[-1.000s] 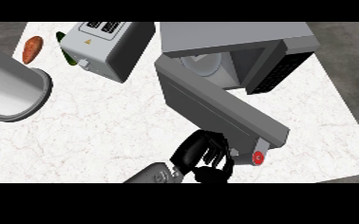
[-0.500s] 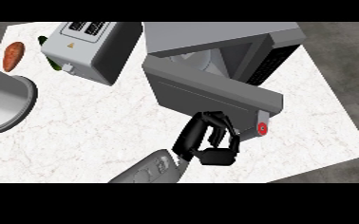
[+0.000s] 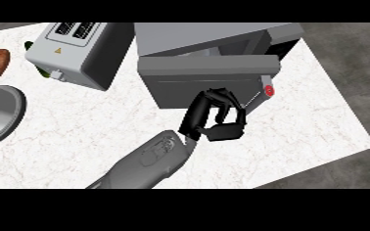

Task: Pick up the milk, place it into the microwave and close the microwave

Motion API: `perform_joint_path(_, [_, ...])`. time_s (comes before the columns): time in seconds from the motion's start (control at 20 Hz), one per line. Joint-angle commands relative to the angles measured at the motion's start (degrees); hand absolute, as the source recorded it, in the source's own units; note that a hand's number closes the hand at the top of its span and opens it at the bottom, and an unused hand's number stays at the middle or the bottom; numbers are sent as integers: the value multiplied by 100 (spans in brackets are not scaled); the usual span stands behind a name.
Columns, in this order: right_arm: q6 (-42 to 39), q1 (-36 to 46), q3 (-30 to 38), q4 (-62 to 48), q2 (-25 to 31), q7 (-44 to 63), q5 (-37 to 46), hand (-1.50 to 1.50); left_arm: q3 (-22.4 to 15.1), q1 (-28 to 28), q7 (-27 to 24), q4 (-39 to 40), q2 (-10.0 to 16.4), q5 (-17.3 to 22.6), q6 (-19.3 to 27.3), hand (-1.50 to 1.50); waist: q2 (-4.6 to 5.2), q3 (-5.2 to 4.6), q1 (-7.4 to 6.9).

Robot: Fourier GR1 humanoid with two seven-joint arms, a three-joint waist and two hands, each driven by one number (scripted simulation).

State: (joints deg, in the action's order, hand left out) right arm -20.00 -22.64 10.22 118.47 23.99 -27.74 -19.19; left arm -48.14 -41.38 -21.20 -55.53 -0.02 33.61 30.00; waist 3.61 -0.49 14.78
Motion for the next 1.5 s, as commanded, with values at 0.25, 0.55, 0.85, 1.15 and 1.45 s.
perform_joint_path(0.25, [-92, 208, 332, 41, 373, 295, -321, -150, 545, -822, -237, 679, 1, 770, -57, 150, 91, 9, 214])
perform_joint_path(0.55, [-47, 443, 433, 35, 465, 448, -549, -150, 682, -1069, -638, 881, 1, 1071, -81, 150, 131, 12, 249])
perform_joint_path(0.85, [-105, 561, 608, -93, 668, 584, -724, -150, 585, -1041, -916, 993, 1, 1323, -175, 150, 137, 18, 295])
perform_joint_path(1.15, [-126, 764, 797, -243, 832, 638, -887, -150, 555, -1134, -1123, 1087, 1, 1502, -154, 150, 174, 31, 331])
perform_joint_path(1.45, [-108, 988, 1039, -405, 1053, 735, -1027, -150, 512, -1238, -1203, 1152, 1, 1713, -168, 150, 165, 35, 316])
